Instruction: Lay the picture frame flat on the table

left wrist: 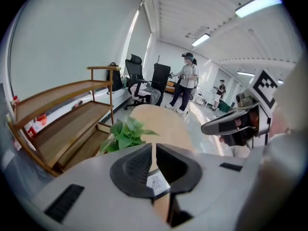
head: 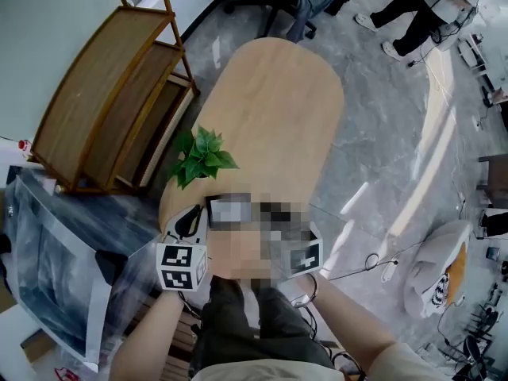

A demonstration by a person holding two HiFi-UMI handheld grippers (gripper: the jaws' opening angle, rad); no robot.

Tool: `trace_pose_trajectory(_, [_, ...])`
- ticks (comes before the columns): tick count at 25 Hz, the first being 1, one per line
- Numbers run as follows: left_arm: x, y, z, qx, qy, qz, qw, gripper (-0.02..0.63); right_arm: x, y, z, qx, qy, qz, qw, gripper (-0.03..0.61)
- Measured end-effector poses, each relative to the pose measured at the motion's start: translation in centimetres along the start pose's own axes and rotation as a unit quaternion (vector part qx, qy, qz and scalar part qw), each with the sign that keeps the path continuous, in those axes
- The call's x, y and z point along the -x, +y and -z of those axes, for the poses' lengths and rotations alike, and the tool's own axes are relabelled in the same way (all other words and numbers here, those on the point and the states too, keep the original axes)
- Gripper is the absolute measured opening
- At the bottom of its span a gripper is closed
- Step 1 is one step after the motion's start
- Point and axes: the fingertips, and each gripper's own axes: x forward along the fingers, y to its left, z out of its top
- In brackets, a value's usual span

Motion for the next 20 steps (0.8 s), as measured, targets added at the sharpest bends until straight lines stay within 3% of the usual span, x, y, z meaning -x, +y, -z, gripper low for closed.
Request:
trace_pose_trajectory(3, [3.9,-1.3,-4.4,-0.015,-0.038,0.006,0.9991,0.026,3.5,2.1,-3.4,-0.009,-0.033,-0.012,0.999,0.008])
trace_pose_trajectory(7, [9.8,-3.3,-9.3,-0.076,-0.088,-0.001,0.9932,0.023,9.0,4.4,-7.1,-0.004,-0.073,-0.013,0.997,0.006])
trace_pose_trajectory(13, [17.9,-5.2,-16.5,-0.163,-0.184,-0.025,0.9689,0.021,17.8,7.2,-12.8,0.036,-0.153,0.003,0.988,0.003])
trace_pose_trajectory(20, [26.8,-8.2,-22.9,-0.168,-0.274,-0.021,0.9466,0.02,27.3,11.0,-17.3,0.093,-0.235,0.012,0.967,0.0])
